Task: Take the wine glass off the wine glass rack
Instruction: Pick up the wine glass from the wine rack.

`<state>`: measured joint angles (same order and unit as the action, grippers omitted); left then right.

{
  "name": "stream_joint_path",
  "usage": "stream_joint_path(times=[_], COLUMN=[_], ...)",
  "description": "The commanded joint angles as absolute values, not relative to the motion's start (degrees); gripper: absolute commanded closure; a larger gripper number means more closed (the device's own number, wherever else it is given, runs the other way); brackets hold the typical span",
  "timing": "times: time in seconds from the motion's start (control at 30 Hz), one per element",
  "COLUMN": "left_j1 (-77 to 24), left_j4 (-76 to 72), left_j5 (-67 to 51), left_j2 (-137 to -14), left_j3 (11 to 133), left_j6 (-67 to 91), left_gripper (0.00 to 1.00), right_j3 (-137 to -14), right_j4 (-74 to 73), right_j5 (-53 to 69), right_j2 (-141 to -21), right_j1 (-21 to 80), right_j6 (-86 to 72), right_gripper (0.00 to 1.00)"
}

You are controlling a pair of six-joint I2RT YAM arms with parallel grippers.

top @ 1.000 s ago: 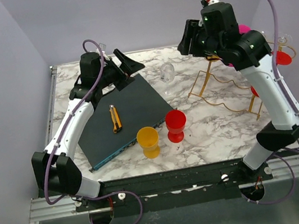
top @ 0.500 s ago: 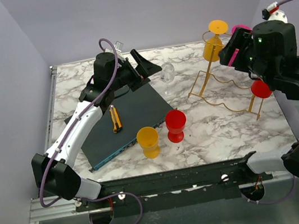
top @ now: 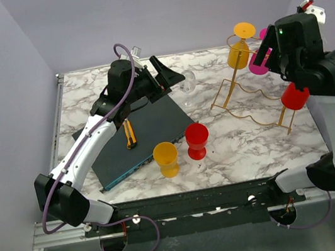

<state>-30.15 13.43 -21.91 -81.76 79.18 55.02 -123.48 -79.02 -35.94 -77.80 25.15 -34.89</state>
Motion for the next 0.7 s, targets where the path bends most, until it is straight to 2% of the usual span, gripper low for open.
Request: stream_joint_path(times=[0.0,0.07,0.13,0.43,0.67], left_j1=[-30.75,-30.76,-30.76,-30.93,-30.94], left_j4=[13.41,13.43,13.40,12.30,9.66], left_j5=[-20.30,-20.32,-20.31,-20.76,-21.80], left_j2=[-79.62,-79.54,-79.41,-79.12,-77.88], left_j3=[80.97,80.92,80.88,80.13,77.28], left_j6=[54.98,54.87,54.60,53.84,53.15], left_gripper=[0.01,0.01,0.01,0.01,0.01], right_j3=[-124.37,-126.26,-128.07,-123.24,-118.30], right_j4=[-74.03,-73.63,-74.29,-75.72,-78.65], right_j5=[-25.00,-19.34,-17.98,-26.73,-28.85], right_j2=[-79.57,-80.99,-81.60,-74.61,-71.19], right_j1=[12.60,5.30,3.40,2.66,2.62], right_j6=[-28.07,-26.63,-26.99,-32.21,-37.50], right_gripper=[0.20,0.20,0.20,0.18,0.17])
